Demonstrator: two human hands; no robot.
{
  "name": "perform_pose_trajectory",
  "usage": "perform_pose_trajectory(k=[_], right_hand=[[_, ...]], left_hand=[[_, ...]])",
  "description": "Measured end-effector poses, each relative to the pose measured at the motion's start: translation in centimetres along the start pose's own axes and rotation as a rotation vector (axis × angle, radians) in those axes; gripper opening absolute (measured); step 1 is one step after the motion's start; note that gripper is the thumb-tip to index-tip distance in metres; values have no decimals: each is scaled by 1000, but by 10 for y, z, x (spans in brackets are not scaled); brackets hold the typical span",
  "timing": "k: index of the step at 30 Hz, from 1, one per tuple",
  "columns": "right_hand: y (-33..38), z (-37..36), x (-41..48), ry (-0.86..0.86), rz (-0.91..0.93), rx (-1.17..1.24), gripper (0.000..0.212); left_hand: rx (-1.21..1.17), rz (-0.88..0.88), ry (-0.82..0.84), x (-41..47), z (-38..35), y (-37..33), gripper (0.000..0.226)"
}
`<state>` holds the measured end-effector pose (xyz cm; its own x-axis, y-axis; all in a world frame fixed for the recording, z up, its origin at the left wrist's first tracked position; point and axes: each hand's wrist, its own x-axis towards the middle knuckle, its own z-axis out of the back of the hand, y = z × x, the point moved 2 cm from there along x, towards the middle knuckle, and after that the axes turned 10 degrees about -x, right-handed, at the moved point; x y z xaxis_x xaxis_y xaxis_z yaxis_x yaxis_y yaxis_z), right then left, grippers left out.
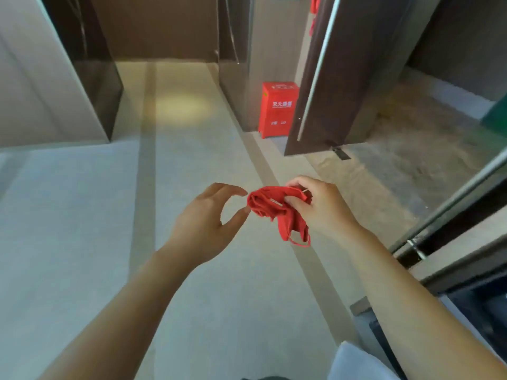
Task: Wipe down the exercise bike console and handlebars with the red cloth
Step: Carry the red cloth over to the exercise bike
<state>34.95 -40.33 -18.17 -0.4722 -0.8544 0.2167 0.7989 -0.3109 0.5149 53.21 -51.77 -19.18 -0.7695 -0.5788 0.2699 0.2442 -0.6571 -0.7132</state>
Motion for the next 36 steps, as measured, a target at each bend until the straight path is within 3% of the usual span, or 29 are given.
perform_pose_trajectory(k=[9,17,26,36], right_hand=[[141,-179,62,321,208,199,18],[244,-316,132,534,293,298,10],[368,-442,249,698,407,317,7],[542,-564,301,902,682,273,6]], left_hand=[[22,364,-285,-90,115,135,34],[104,686,-389,-134,202,243,32],[71,918,-484,-110,313,372,30],[31,1124,-798,-162,420,467,29]])
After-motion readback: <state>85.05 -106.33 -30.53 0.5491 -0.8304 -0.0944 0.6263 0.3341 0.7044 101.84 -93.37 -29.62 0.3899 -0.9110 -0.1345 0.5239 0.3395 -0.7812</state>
